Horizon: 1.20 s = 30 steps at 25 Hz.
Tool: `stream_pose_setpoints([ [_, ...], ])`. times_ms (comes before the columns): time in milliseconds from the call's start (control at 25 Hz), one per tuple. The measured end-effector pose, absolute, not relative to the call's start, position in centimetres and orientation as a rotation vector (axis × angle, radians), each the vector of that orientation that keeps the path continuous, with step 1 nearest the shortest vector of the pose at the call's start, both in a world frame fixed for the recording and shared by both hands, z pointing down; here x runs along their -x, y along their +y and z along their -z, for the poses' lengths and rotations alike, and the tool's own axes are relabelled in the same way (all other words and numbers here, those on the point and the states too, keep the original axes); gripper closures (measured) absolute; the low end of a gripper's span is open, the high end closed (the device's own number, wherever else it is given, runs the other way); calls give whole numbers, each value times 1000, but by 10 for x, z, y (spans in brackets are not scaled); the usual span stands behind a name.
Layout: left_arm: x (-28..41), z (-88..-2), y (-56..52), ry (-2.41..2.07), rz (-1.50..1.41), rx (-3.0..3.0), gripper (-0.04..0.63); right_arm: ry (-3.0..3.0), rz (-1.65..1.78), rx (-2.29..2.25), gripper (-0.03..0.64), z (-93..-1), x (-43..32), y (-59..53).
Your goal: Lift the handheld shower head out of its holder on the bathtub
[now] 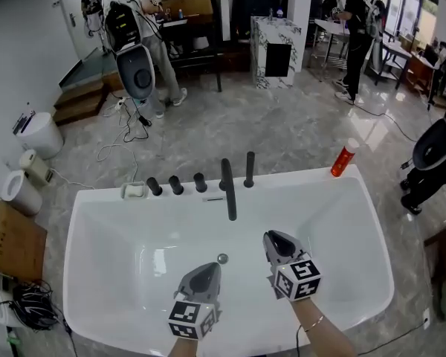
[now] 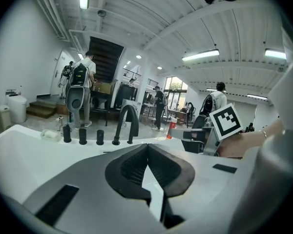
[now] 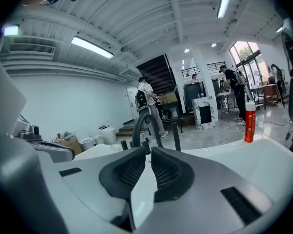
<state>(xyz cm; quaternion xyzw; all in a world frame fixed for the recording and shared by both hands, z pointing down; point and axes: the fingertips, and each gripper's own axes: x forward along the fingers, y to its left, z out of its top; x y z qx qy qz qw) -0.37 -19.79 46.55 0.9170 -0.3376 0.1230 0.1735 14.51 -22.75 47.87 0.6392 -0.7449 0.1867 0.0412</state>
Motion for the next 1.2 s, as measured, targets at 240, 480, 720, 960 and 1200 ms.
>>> stream_pose_setpoints([
  [240, -18, -512, -229, -965, -380, -2559, 575, -2274, -605, -1939, 566, -533, -167, -286],
  [480, -44, -554, -261, -977, -363, -2529, 575, -2214, -593, -1932, 548, -589, -195, -343],
  [720, -58, -594, -295, -965, -373, -2524, 575, -2178, -581, -1934, 540, -633, -210, -400],
  [960, -57, -621, -323, -991, -354, -2502, 575, -2153, -570, -1930, 480, -666, -220, -448],
  [1200, -54, -639, -339, -986, -338, -2488, 575, -2112, -555, -1937, 456, -693, -224, -490],
])
